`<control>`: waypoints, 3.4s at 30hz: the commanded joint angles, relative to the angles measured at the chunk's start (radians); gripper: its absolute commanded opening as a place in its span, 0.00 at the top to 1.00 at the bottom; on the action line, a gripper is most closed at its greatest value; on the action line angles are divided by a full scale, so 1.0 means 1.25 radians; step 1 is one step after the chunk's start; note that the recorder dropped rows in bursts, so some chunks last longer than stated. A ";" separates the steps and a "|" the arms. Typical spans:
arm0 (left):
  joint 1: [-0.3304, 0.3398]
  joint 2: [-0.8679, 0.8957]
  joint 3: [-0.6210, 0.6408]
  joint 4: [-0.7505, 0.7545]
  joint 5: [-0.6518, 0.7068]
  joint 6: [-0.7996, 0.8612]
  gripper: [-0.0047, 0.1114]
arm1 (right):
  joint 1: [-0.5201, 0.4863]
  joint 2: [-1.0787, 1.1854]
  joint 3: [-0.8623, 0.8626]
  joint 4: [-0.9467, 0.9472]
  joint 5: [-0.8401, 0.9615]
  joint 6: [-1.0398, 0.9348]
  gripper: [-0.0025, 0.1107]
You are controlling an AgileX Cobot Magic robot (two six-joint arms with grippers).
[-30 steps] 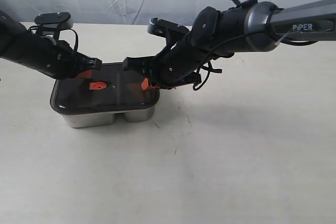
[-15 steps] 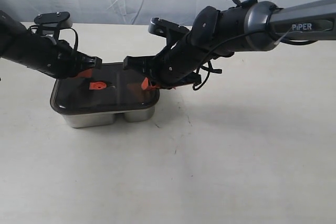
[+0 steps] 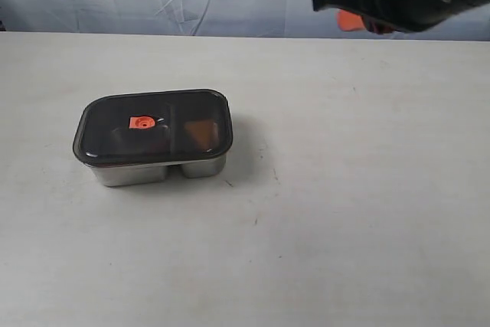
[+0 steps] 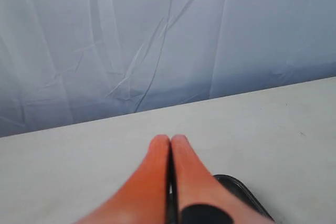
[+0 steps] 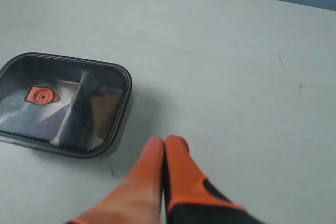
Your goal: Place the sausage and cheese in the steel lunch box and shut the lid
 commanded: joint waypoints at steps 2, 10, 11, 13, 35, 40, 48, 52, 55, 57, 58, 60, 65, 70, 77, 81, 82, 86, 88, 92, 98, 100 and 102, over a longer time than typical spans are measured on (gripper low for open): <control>-0.004 -0.134 0.122 0.038 0.024 0.001 0.96 | -0.004 -0.158 0.194 -0.013 -0.080 0.005 0.98; -0.004 -0.186 0.160 0.079 0.102 -0.001 0.96 | -0.004 -0.244 0.352 0.018 -0.089 0.005 0.98; -0.004 -0.186 0.160 0.079 0.102 -0.001 0.96 | -0.004 -0.244 0.353 0.018 -0.089 0.005 0.98; -0.004 -0.186 0.160 0.079 0.102 -0.001 0.96 | -0.004 -0.244 0.353 0.018 -0.084 0.005 0.98; -0.004 -0.186 0.160 0.082 0.091 -0.001 0.96 | -0.587 -0.707 0.380 -0.188 -0.107 -0.022 0.98; -0.004 -0.186 0.160 0.082 0.091 -0.001 0.96 | -0.692 -0.862 0.461 -0.187 -0.100 -0.032 0.98; -0.004 -0.186 0.160 0.082 0.091 -0.001 0.96 | -0.692 -0.927 0.670 -0.087 -0.146 -0.032 0.98; -0.004 -0.186 0.160 0.082 0.091 -0.001 0.96 | -0.692 -1.009 0.773 -0.087 -0.161 -0.032 0.98; -0.004 -0.186 0.160 0.079 0.091 -0.001 0.96 | -0.692 -1.039 0.801 -0.083 -0.178 -0.032 0.98; -0.004 -0.186 0.160 0.079 0.091 -0.001 0.96 | -0.692 -1.039 0.819 -0.083 -0.178 -0.032 0.98; -0.004 -0.186 0.160 0.079 0.091 -0.001 0.96 | -0.692 -1.039 0.827 -0.083 -0.180 -0.032 0.98; -0.004 -0.186 0.160 0.079 0.091 -0.001 0.96 | -0.692 -1.039 0.850 -0.083 -0.190 -0.032 0.98; -0.004 -0.186 0.160 0.079 0.091 -0.001 0.96 | -0.692 -1.039 0.889 -0.079 -0.212 -0.032 0.98; -0.004 -0.186 0.160 0.079 0.091 -0.001 0.96 | -0.692 -1.039 0.916 -0.073 -0.227 -0.034 0.98; -0.004 -0.186 0.160 0.079 0.091 -0.001 0.96 | -0.692 -1.039 0.916 -0.050 -0.241 -0.107 0.98; -0.004 -0.186 0.160 0.079 0.091 -0.001 0.96 | -0.692 -1.039 0.916 -0.038 -0.241 -0.127 0.98; -0.004 -0.186 0.160 0.079 0.091 -0.001 0.96 | -0.692 -1.039 0.916 -0.031 -0.241 -0.127 0.98; -0.004 -0.186 0.160 0.079 0.091 -0.001 0.96 | -0.692 -1.039 0.916 -0.002 -0.241 -0.123 0.98; -0.004 -0.186 0.160 0.079 0.091 -0.001 0.96 | -0.692 -1.039 0.916 -0.002 -0.241 -0.123 0.98; -0.004 -0.186 0.160 0.079 0.091 -0.001 0.96 | -0.692 -1.039 0.916 -0.002 -0.241 -0.123 0.98; -0.004 -0.186 0.160 0.079 0.091 -0.001 0.96 | -0.692 -1.039 0.916 -0.002 -0.241 -0.123 0.98; -0.004 -0.186 0.160 0.079 0.091 -0.001 0.96 | -0.692 -1.039 0.916 -0.002 -0.241 -0.123 0.98; -0.013 -0.194 0.167 0.079 0.072 -0.001 0.96 | -0.692 -1.039 0.916 -0.002 -0.241 -0.123 0.98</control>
